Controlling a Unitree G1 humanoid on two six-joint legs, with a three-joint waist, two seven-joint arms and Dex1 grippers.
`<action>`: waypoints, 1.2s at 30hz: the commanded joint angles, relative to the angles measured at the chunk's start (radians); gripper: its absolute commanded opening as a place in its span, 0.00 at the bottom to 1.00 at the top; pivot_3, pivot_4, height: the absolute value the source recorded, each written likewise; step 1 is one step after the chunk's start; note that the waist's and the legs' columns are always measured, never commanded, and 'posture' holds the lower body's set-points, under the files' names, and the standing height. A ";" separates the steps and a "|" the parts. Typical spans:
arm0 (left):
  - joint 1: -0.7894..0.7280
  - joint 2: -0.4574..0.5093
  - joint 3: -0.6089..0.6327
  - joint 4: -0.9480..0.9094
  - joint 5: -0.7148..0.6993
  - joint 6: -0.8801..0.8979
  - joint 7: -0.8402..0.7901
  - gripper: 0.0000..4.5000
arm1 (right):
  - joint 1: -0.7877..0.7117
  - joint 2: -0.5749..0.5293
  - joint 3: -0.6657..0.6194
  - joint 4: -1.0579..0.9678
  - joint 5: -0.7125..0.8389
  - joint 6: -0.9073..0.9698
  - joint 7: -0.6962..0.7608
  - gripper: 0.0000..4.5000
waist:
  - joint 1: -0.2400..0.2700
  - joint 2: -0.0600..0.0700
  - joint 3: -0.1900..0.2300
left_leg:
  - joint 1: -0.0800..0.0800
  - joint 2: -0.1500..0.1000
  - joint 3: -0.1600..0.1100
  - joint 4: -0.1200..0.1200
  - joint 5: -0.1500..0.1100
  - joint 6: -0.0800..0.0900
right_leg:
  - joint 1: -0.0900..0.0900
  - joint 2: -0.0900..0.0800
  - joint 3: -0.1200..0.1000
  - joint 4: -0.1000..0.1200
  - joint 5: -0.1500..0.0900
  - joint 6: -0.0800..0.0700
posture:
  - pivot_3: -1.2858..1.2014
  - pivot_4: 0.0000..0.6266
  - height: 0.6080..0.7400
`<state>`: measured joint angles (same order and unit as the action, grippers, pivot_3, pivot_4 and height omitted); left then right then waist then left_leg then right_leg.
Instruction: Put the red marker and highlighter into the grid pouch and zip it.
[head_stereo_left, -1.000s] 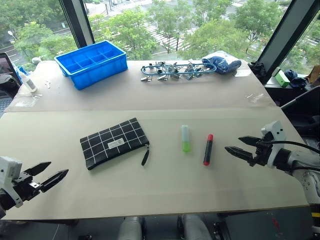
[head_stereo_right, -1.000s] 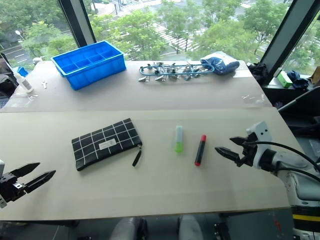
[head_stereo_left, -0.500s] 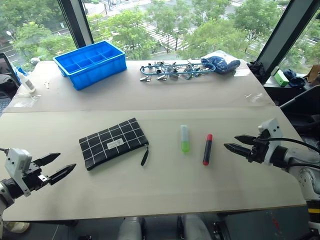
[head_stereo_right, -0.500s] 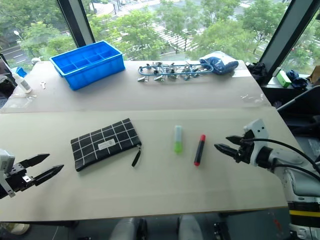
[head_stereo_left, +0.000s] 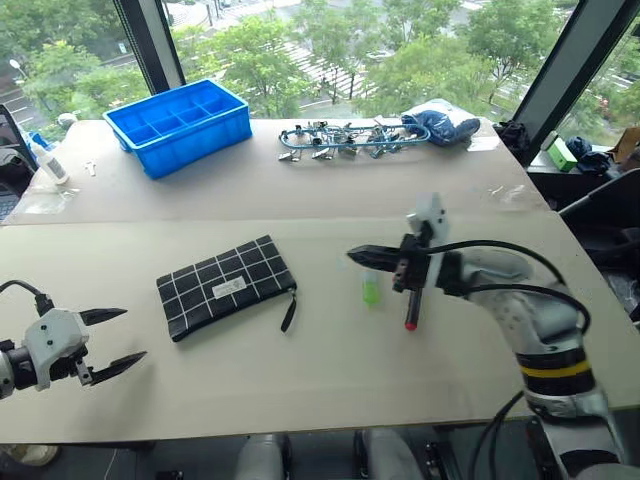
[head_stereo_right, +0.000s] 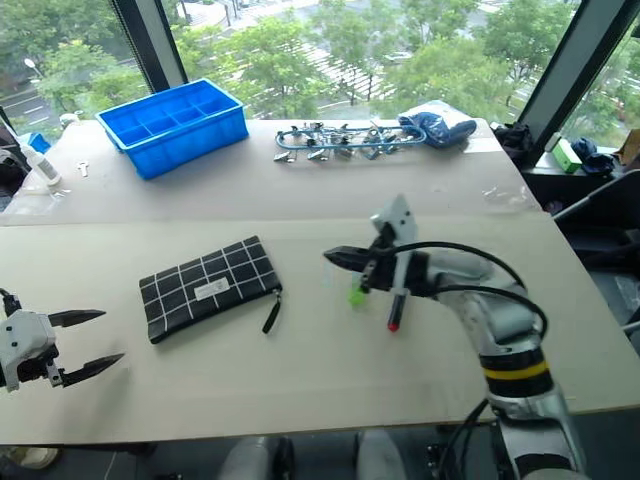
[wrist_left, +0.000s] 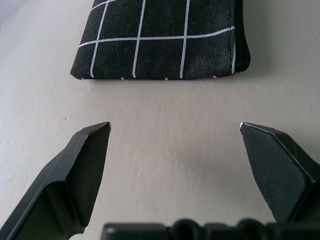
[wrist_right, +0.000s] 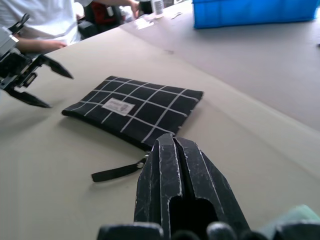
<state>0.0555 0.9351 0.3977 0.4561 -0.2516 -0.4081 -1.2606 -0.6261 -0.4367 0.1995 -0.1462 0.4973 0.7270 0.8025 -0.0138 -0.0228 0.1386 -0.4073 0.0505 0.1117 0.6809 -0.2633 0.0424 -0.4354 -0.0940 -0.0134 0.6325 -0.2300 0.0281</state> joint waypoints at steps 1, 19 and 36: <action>-0.041 0.011 -0.026 0.028 0.013 -0.074 0.004 1.00 | -0.103 0.072 0.113 0.103 -0.115 -0.046 -0.021 0.01 | 0.002 0.000 0.000 | -0.001 0.000 0.001 0.000 0.000 0.000 | -0.001 0.000 0.000 0.000 0.000 0.000 | 0.52 0.24 1.00; -0.173 -0.012 -0.145 0.153 0.029 -0.183 0.027 1.00 | -0.337 0.372 0.321 0.774 -0.565 -0.276 -0.213 0.01 | -0.007 -0.001 -0.001 | -0.001 0.000 0.003 0.000 0.003 -0.006 | -0.003 0.001 -0.005 0.009 0.000 -0.001 | 0.52 0.24 1.00; -0.208 -0.109 -0.255 0.081 0.019 -0.251 0.014 1.00 | -0.342 0.352 0.247 0.783 -0.592 -0.284 -0.169 0.01 | -0.005 -0.002 -0.001 | 0.000 0.000 0.003 0.000 0.004 -0.007 | -0.003 0.001 -0.005 0.014 -0.001 -0.002 | 0.52 0.24 1.00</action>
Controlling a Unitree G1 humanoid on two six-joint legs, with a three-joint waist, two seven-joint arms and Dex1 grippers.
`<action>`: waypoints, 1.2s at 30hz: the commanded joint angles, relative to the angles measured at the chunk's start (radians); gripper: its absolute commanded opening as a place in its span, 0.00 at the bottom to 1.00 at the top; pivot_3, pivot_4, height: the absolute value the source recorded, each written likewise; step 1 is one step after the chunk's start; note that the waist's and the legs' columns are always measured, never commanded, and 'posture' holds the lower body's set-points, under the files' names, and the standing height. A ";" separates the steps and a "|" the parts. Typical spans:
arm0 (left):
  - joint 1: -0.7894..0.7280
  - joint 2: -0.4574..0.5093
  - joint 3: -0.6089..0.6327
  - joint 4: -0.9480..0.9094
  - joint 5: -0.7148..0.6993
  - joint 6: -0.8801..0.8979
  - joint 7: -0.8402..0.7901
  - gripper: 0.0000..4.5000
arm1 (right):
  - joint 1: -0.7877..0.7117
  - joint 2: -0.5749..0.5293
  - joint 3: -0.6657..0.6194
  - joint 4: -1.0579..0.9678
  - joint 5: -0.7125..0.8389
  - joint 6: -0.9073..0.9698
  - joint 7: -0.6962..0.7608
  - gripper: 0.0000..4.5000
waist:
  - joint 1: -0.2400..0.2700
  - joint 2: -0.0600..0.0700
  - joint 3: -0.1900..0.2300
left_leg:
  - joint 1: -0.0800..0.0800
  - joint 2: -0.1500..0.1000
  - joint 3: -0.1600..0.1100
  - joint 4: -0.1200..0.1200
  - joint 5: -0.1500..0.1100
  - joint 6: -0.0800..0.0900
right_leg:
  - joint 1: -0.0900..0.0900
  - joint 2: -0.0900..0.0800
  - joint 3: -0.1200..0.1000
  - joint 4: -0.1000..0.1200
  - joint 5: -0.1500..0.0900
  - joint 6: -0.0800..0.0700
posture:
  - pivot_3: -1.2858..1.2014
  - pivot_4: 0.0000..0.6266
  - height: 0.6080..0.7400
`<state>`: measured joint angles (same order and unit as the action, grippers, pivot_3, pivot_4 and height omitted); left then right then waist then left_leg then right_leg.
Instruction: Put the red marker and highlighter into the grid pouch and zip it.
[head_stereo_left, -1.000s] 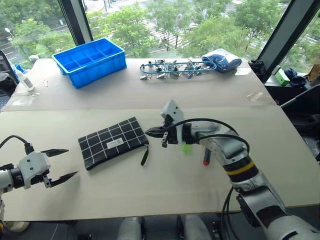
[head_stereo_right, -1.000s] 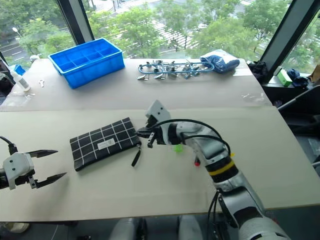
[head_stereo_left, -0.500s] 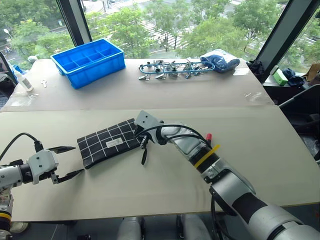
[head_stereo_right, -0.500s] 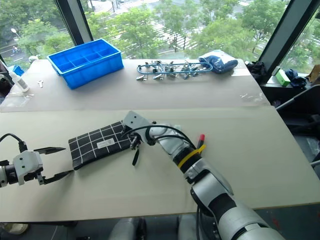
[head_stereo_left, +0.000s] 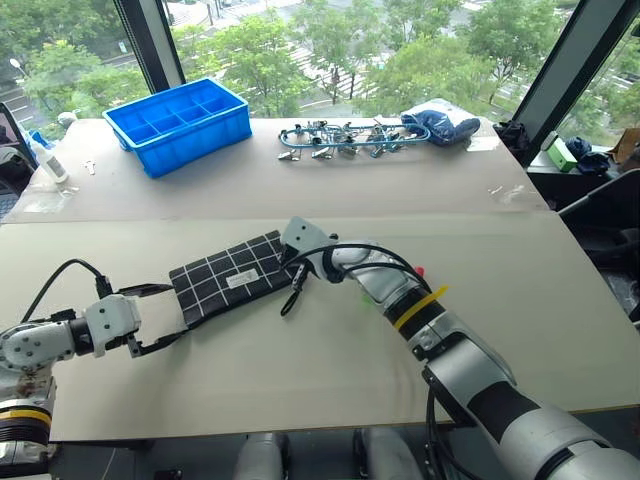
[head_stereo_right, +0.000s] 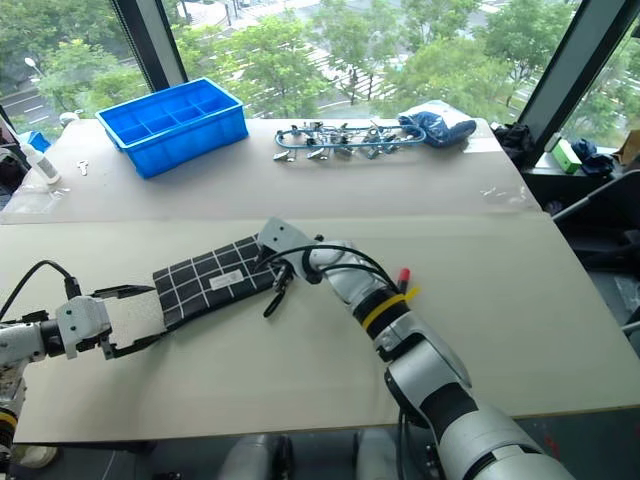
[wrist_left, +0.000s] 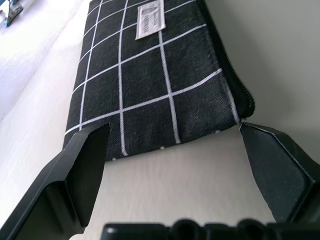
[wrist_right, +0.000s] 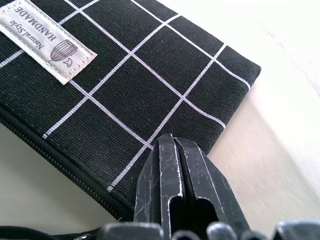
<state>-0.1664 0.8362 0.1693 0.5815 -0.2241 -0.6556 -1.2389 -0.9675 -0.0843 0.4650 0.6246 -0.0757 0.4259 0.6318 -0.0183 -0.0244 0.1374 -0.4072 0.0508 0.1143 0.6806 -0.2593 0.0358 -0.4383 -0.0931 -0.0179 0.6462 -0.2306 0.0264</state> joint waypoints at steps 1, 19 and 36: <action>0.012 -0.011 -0.030 -0.043 -0.004 -0.006 -0.005 1.00 | 0.001 0.002 -0.020 0.009 -0.019 0.018 0.005 0.01 | 0.000 0.000 0.000 | 0.000 0.000 0.000 0.000 0.000 0.000 | 0.000 0.000 0.000 0.000 0.000 0.000 | 0.52 0.24 1.00; -0.226 -0.039 -0.159 0.322 0.216 -0.320 0.162 1.00 | 0.020 0.006 -0.052 -0.045 -0.030 0.043 0.034 0.01 | 0.005 0.002 -0.001 | 0.004 0.000 -0.001 0.000 0.002 -0.001 | 0.001 0.000 -0.001 0.001 -0.001 -0.003 | 0.52 0.24 1.00; -0.339 -0.055 -0.210 0.445 0.171 -0.369 0.114 0.42 | 0.025 -0.007 -0.088 -0.067 -0.033 0.068 0.023 0.00 | 0.002 0.002 -0.001 | 0.003 0.000 -0.001 0.000 0.003 -0.001 | 0.001 0.000 -0.002 0.000 -0.001 -0.002 | 0.52 0.24 1.00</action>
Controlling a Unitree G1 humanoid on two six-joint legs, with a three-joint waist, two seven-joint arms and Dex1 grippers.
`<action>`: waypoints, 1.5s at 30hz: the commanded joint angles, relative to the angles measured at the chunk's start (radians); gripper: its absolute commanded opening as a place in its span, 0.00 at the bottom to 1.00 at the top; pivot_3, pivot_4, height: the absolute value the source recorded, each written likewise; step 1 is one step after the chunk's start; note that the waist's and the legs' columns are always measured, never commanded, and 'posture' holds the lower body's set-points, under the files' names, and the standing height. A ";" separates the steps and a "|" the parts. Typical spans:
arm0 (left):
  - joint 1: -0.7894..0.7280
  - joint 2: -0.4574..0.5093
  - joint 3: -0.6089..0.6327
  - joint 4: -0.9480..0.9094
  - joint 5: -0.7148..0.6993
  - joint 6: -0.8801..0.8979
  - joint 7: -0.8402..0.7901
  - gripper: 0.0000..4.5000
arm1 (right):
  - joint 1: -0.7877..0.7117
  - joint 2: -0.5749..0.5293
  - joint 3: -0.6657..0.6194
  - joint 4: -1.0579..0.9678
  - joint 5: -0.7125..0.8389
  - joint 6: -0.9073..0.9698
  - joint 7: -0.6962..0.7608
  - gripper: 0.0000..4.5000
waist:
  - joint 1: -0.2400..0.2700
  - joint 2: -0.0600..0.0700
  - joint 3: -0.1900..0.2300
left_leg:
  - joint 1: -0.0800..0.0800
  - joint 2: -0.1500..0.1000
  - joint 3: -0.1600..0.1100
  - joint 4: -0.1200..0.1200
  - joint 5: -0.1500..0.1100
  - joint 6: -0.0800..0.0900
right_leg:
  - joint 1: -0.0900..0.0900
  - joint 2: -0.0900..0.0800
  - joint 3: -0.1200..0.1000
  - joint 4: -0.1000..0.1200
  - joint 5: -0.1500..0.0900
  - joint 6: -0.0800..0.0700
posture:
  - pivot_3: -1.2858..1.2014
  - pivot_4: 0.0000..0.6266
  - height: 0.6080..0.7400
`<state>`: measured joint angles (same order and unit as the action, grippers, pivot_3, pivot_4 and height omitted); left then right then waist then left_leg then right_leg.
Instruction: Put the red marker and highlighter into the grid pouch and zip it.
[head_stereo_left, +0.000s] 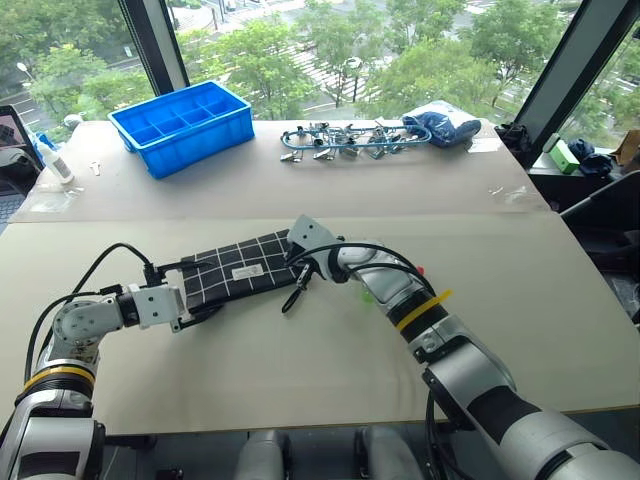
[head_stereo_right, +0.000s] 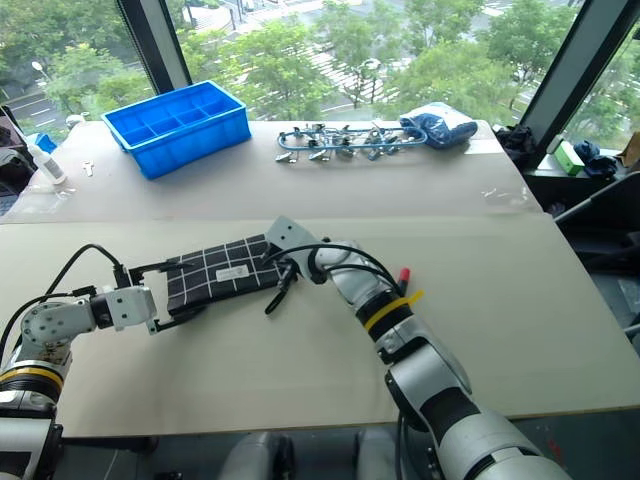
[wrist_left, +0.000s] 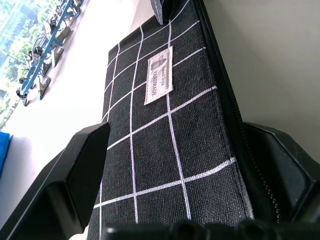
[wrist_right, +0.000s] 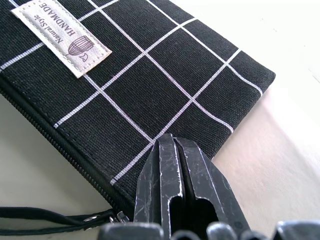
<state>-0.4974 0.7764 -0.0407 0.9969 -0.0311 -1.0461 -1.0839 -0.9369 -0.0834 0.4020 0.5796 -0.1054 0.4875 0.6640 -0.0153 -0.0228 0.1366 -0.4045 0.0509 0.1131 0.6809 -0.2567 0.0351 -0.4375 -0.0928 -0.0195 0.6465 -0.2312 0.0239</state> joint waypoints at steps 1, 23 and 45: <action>-0.010 0.005 0.002 0.032 -0.033 0.028 -0.057 0.34 | -0.005 -0.009 -0.026 -0.022 -0.004 0.006 -0.009 0.00 | -0.002 0.000 0.000 | 0.000 0.000 0.000 0.000 0.000 0.000 | 0.000 0.000 0.000 0.000 0.000 0.000 | 0.52 0.24 1.00; 0.036 -0.076 0.130 -0.157 -0.263 0.395 -0.183 0.00 | -0.033 -0.038 -0.349 -0.331 0.341 0.368 0.067 0.58 | -0.007 0.000 0.000 | -0.006 0.001 -0.002 0.000 -0.001 0.001 | -0.002 0.000 -0.002 0.000 0.000 0.001 | 0.52 0.24 1.00; 0.154 -0.178 0.142 -0.763 -0.336 1.004 0.086 0.00 | 0.202 -0.266 -0.217 -0.653 0.285 0.454 -0.195 0.72 | -0.021 -0.001 0.001 | -0.009 -0.001 -0.006 0.000 -0.001 0.001 | -0.002 0.001 -0.002 -0.006 0.001 0.003 | 0.52 0.24 1.00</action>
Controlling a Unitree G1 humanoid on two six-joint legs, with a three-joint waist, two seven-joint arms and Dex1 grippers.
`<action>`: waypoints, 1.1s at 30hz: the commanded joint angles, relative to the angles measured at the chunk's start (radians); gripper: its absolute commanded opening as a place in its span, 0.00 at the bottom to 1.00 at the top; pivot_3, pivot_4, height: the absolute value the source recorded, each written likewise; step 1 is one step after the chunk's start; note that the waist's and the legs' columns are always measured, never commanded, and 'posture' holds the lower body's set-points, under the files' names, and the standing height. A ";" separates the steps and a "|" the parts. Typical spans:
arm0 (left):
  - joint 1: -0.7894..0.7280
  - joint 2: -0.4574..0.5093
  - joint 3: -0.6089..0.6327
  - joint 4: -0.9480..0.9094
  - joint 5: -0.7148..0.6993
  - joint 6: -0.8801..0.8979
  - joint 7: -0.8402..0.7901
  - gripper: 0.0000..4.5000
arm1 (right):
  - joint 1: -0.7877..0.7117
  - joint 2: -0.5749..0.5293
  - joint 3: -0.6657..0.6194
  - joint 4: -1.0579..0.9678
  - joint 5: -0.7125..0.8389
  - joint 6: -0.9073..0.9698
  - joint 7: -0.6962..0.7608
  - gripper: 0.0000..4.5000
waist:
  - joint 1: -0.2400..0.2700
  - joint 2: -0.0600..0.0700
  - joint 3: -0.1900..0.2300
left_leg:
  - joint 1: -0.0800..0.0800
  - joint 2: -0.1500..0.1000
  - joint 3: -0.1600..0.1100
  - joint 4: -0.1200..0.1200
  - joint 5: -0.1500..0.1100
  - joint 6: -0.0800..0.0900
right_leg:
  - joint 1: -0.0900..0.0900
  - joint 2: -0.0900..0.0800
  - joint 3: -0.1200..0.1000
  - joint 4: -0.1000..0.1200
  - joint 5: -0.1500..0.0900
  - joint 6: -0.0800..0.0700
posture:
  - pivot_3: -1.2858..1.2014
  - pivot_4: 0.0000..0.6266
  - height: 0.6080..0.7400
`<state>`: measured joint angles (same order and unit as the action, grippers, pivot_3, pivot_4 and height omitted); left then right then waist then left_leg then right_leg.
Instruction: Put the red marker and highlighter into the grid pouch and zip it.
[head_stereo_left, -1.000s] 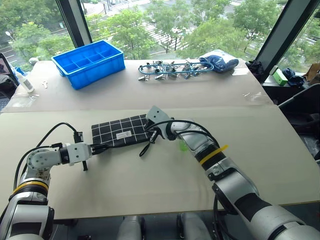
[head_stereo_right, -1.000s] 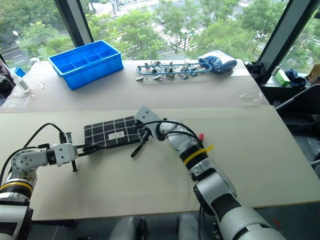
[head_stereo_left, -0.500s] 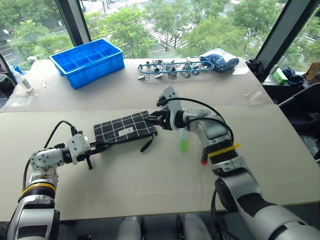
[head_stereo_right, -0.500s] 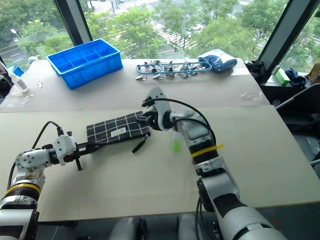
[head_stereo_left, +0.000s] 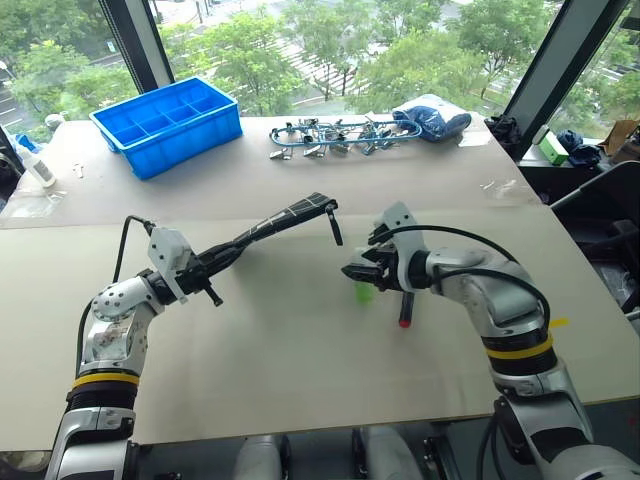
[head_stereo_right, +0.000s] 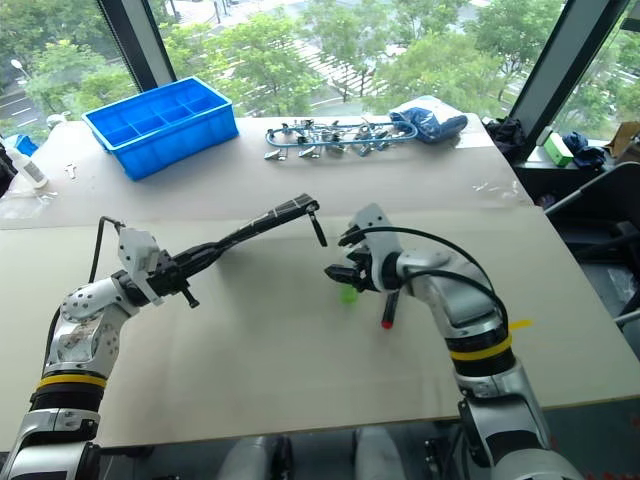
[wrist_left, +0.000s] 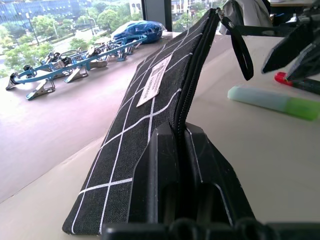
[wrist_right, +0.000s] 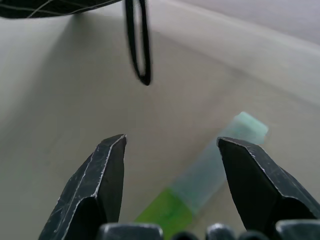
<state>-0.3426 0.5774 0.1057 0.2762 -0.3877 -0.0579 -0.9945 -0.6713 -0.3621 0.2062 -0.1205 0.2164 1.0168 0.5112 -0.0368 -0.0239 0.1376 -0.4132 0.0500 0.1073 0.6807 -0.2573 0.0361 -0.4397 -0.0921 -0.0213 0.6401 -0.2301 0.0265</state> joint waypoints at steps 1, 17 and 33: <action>-0.001 0.024 -0.006 -0.043 0.026 0.018 -0.003 0.00 | -0.073 0.017 -0.025 0.061 -0.039 -0.085 -0.043 0.72 | 0.002 0.000 0.000 | 0.000 0.000 0.000 0.000 0.000 0.000 | 0.000 0.000 0.000 0.000 0.000 0.000 | 0.52 0.24 1.00; -0.018 0.013 0.007 -0.046 0.017 0.064 0.001 0.00 | -0.131 0.096 -0.018 0.190 -0.033 -0.142 -0.017 0.72 | 0.018 0.000 0.000 | 0.000 0.000 0.001 0.000 0.000 0.000 | 0.000 0.000 0.000 0.001 0.000 0.000 | 0.52 0.24 1.00; -0.002 -0.011 0.009 -0.090 0.008 0.092 0.012 0.00 | -0.182 0.161 -0.035 0.346 -0.054 -0.239 -0.030 0.35 | 0.019 0.000 0.000 | -0.001 0.000 0.002 0.000 0.001 -0.001 | 0.000 0.000 0.000 0.001 0.000 0.000 | 0.52 0.24 1.00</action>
<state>-0.3420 0.5678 0.0952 0.2272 -0.3575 0.0301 -0.9899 -0.8307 -0.2009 0.1890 0.2463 0.1619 0.8095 0.4729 -0.0180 -0.0238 0.1377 -0.4138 0.0502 0.1089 0.6808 -0.2566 0.0350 -0.4394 -0.0921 -0.0213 0.6413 -0.2300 0.0265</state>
